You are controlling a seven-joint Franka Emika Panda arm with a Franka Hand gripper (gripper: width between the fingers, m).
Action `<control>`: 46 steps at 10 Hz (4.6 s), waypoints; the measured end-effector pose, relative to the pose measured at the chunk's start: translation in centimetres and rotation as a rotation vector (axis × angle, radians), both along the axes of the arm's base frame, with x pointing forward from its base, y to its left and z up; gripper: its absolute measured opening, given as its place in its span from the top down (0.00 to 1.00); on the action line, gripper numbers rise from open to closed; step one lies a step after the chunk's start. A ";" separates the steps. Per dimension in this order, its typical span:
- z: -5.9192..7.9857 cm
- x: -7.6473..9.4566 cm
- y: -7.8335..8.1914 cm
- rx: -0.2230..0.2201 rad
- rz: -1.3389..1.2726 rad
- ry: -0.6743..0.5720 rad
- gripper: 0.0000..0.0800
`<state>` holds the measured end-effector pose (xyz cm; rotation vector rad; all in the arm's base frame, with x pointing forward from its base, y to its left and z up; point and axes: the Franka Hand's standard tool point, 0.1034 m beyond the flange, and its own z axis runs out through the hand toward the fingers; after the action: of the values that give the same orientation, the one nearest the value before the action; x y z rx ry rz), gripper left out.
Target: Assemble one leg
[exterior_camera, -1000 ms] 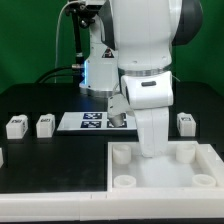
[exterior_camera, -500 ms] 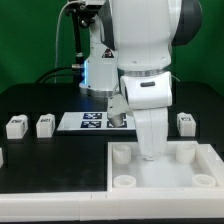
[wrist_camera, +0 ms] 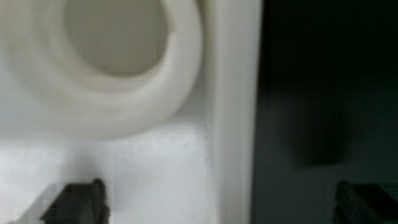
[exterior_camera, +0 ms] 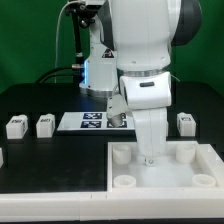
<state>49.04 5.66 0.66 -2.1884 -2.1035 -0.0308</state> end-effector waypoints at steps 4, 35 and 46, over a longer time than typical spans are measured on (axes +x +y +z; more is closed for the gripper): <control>0.3 0.1 0.1 -0.001 -0.016 -0.005 0.19; 2.5 -9.2 11.2 -0.684 -1.401 0.649 0.19; 0.0 -11.8 11.3 -0.737 -1.410 0.672 0.64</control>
Offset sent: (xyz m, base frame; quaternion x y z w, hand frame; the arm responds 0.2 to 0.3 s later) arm 0.0000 0.0000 0.0000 0.0000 0.0000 0.0000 1.0000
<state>37.22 16.92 0.62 -2.8837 0.0301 1.2506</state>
